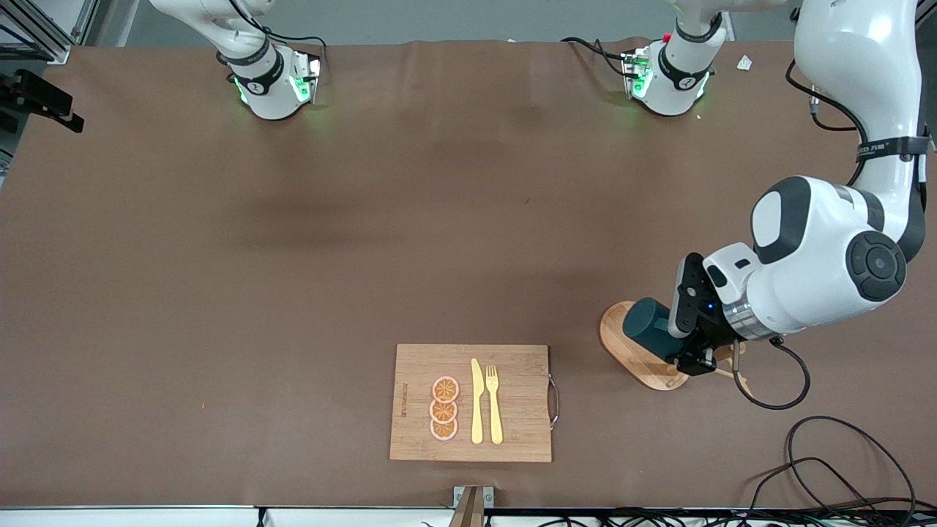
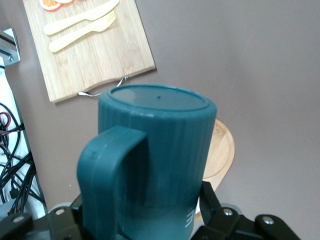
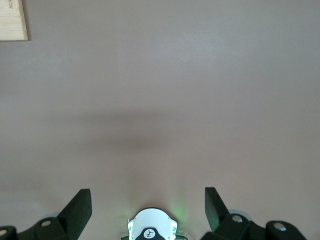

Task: Transfer cup from left to right arm and place
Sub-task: 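Close the left gripper on the teal mug, then lift the teal mug off the stand and carry it toward mid-table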

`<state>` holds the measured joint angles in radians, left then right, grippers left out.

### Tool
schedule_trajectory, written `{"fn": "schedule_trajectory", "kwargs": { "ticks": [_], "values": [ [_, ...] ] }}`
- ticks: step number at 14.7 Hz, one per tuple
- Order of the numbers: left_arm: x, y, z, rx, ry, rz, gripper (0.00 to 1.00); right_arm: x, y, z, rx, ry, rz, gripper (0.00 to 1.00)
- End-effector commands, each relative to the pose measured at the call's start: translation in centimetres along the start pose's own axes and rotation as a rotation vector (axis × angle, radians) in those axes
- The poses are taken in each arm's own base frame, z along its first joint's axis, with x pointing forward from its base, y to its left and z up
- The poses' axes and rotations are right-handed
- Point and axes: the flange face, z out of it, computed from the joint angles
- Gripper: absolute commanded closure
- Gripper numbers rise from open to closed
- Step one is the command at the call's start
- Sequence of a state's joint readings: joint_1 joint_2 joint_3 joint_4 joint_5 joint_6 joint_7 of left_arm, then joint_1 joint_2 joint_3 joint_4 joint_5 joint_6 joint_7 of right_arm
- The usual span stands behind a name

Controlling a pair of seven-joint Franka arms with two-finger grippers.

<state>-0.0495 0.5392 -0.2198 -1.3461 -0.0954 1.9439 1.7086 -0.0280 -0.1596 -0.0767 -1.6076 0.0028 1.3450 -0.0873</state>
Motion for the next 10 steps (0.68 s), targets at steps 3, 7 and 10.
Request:
{"fn": "schedule_trajectory", "kwargs": {
  "ticks": [3,7,10],
  "values": [
    [3.8,0.4,-1.7,-0.013,0.037,-0.039,0.50,-0.3,0.1,0.0,0.005,0.011,-0.005,0.00],
    [7.6,0.3,-1.2,-0.024,0.037,-0.066,0.49,-0.2,0.0,-0.1,0.015,0.018,-0.006,0.00],
    [12.7,0.5,-0.1,-0.034,-0.037,-0.013,0.51,-0.2,0.0,-0.1,0.016,0.022,-0.004,0.00]
  ]
}}
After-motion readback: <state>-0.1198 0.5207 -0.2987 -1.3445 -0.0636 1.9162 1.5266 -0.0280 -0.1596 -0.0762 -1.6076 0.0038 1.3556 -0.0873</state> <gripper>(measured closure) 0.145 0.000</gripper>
